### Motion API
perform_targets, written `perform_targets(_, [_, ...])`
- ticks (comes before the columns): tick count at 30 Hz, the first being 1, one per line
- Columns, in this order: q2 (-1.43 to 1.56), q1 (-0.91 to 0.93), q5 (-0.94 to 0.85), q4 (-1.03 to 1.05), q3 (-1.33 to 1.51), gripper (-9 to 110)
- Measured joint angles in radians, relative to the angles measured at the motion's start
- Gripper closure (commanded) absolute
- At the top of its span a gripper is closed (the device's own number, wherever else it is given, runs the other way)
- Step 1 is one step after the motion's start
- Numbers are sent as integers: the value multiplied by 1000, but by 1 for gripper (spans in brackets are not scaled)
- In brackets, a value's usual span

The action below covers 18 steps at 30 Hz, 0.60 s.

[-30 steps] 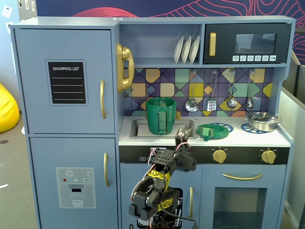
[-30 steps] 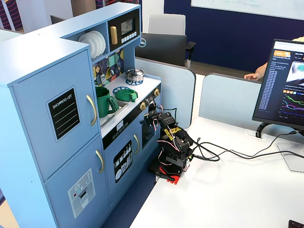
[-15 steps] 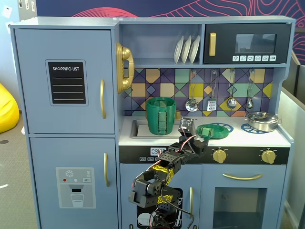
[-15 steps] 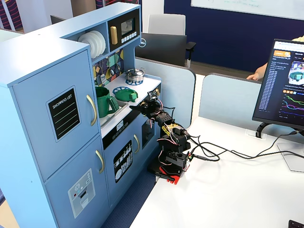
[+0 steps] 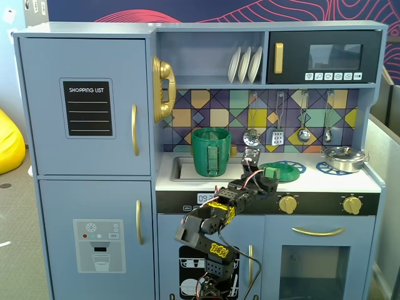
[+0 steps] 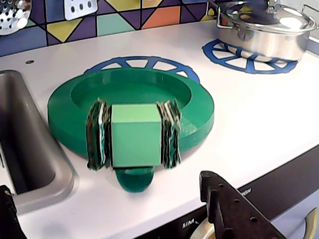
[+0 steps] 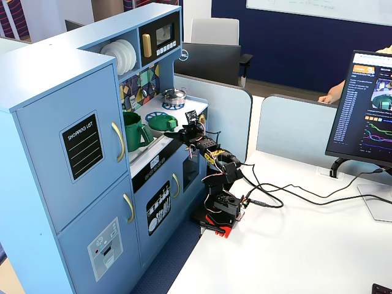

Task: Pick up the lid from the counter and put it on the green recipient

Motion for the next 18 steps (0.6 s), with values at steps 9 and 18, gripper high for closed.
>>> perform_targets(9, [-172,5,0,-20,-140,61])
perform_targets(18, [-353,3,0,-32,-299,66])
